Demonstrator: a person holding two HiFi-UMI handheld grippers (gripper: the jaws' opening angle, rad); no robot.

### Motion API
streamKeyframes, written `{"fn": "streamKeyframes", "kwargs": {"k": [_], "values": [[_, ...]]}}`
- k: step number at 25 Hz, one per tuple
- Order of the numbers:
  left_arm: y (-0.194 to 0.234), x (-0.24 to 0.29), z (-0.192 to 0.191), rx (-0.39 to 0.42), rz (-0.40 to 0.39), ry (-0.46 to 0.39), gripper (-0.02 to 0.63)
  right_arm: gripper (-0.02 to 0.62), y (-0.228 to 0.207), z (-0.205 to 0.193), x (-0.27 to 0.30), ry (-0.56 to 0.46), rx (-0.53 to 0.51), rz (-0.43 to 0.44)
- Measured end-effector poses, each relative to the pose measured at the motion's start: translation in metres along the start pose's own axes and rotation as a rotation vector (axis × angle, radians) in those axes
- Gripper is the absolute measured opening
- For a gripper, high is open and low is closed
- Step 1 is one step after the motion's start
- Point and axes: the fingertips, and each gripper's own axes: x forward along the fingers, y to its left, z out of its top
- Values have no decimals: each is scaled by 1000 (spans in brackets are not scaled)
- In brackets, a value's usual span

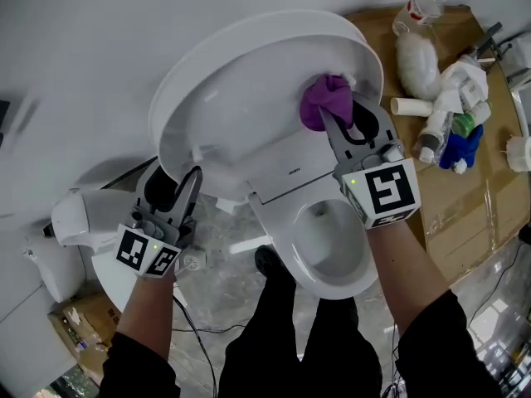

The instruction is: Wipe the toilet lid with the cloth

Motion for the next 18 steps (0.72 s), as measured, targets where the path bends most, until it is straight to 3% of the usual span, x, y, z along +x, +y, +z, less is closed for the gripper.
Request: {"fn": "streamKeyframes", "kwargs": {"k": [3,6,9,14,18], "values": [[-1,0,0,6,6,9,210,94,-3,-3,-4,3,1,-6],[-2,0,-1,11,10,7,210,95,20,3,-5,-29,-2,26],[-2,1,0,4,6,-11,210,95,65,7,-5,-62,8,89],[-3,1,2,-8,-14,-38,210,95,152,-15,5,28,16,225],[-3,0,3,-21,-32,-59,210,95,198,-21,20,37,42,279]]}}
